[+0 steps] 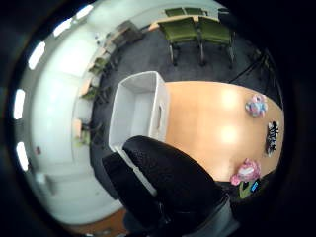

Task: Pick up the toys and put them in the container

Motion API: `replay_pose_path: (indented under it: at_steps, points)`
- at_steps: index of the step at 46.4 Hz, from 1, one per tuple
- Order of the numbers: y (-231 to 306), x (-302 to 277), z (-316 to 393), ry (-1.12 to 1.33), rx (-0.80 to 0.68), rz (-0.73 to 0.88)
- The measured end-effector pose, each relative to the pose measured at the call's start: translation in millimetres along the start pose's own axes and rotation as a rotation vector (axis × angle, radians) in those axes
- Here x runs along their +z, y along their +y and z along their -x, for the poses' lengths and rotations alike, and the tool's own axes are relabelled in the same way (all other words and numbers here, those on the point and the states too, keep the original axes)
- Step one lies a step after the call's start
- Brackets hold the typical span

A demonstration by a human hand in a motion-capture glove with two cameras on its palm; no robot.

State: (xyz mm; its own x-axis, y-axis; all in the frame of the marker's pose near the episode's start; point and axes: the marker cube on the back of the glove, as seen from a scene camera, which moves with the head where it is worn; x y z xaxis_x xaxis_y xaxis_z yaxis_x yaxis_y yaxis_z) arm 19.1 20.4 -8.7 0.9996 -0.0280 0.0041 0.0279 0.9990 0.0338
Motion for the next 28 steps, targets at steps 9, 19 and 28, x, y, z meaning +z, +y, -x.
replay_pose_path:
  at_steps: [9, 19, 28]
  points:
    - [37, -6, -57, -0.004, 0.012, -0.033]
    - [84, 8, -137, 0.051, 0.047, -0.052]
    - [121, 39, -188, 0.051, 0.080, -0.053]
